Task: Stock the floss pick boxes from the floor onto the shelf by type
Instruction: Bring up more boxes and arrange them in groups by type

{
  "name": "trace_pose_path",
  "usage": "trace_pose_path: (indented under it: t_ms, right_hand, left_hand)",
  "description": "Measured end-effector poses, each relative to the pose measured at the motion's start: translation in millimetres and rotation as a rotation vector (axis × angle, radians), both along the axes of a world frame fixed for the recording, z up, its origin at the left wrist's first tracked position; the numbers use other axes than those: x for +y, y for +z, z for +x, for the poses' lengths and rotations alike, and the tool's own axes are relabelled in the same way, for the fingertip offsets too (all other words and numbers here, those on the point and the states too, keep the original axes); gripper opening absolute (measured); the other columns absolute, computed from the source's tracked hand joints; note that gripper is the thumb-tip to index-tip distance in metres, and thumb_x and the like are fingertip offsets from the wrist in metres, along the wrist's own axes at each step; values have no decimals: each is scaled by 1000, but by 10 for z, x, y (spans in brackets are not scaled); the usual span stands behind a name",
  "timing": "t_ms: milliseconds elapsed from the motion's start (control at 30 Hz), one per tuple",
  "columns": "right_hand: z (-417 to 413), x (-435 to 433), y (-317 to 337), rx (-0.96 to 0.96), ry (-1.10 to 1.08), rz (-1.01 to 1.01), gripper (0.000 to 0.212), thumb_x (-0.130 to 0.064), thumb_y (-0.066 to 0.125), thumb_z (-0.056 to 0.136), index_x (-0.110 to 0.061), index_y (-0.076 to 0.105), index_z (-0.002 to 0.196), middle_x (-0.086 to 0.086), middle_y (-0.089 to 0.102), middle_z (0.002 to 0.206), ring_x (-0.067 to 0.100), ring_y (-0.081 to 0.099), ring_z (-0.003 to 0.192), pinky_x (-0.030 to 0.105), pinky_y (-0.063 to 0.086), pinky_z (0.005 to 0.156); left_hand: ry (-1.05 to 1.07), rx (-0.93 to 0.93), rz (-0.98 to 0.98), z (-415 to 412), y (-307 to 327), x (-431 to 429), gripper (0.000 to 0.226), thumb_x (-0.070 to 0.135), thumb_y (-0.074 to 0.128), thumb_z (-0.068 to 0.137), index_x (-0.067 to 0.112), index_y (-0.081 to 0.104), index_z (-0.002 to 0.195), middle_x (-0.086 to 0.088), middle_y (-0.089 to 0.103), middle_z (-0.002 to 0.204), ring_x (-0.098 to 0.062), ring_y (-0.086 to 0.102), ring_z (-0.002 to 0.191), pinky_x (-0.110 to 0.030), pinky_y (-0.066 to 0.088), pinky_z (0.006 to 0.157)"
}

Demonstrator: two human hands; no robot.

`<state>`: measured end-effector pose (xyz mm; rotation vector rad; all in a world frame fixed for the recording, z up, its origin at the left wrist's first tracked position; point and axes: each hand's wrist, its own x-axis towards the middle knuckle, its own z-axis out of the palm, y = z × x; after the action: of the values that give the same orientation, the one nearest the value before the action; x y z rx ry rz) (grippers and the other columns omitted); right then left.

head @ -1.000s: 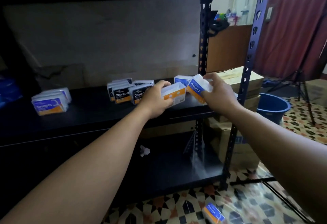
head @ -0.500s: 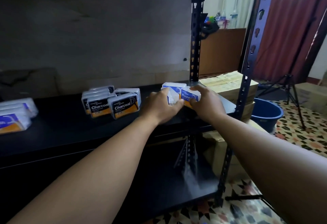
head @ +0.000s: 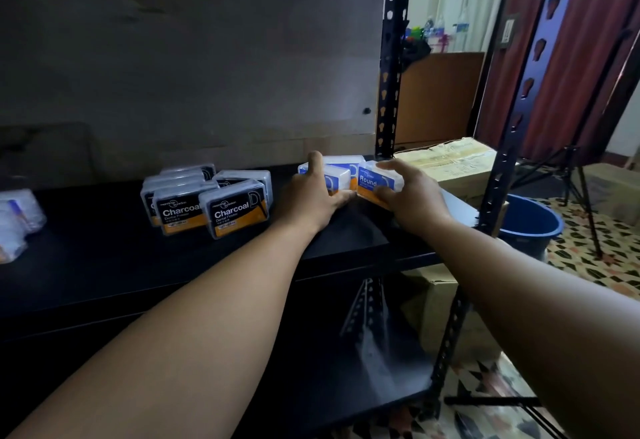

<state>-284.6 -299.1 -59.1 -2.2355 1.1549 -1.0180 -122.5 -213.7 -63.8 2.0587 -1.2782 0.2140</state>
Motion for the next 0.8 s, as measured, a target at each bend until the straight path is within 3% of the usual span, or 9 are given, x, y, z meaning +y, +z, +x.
trace_pose_path:
  t_ms: [133,267,367,567,667,800]
  right_hand:
    - [-17,30,-30,28,10,0,56,-41,67,92,-41,46,143,5,53,141,25,47,128,35,38,99]
    - [-24,90,-41,-26,-9,-7,74,-47,69,87,-41,31,150,6,47,143,27,43,132,38,38,100]
    - [-59,134,-79,-101,-55,-55,73,-48,71,84,-37,36,147,5,51,137,26,46,127,35,38,94]
    - [-303,354,-301,-211,-46,-117,62,-47,73,84,-30,47,138,1,56,129,19,53,119,32,43,92]
    - [-538,580,-470,-209,18,-106,63,-42,74,85,-30,47,141,-2,57,131,12,51,121,25,39,91]
    - [-851,928,-710,-252,70,-92,67,-39,76,84,-30,46,143,-7,57,133,7,51,124,28,41,102]
  left_hand:
    - [-20,-13,12,-33,7,6,88,73,71,68,22,32,127,-11,65,112,-34,63,94,-44,55,77]
    - [-56,39,-32,-50,13,111,94,66,74,71,28,27,142,-11,64,120,-33,62,104,-39,53,82]
    - [-87,17,-14,-77,2,214,95,63,74,74,33,20,146,-9,65,120,-31,61,106,-34,48,79]
    - [-230,28,-49,-185,17,577,92,59,76,74,37,26,148,4,63,83,-14,62,79,-31,52,73]
    - [-283,40,-79,-271,-21,789,87,61,76,73,40,32,145,7,61,87,-11,61,80,-34,55,79]
    - [-320,10,-218,-416,-241,1052,74,55,76,77,36,42,140,10,62,87,-10,61,81,-34,54,79]
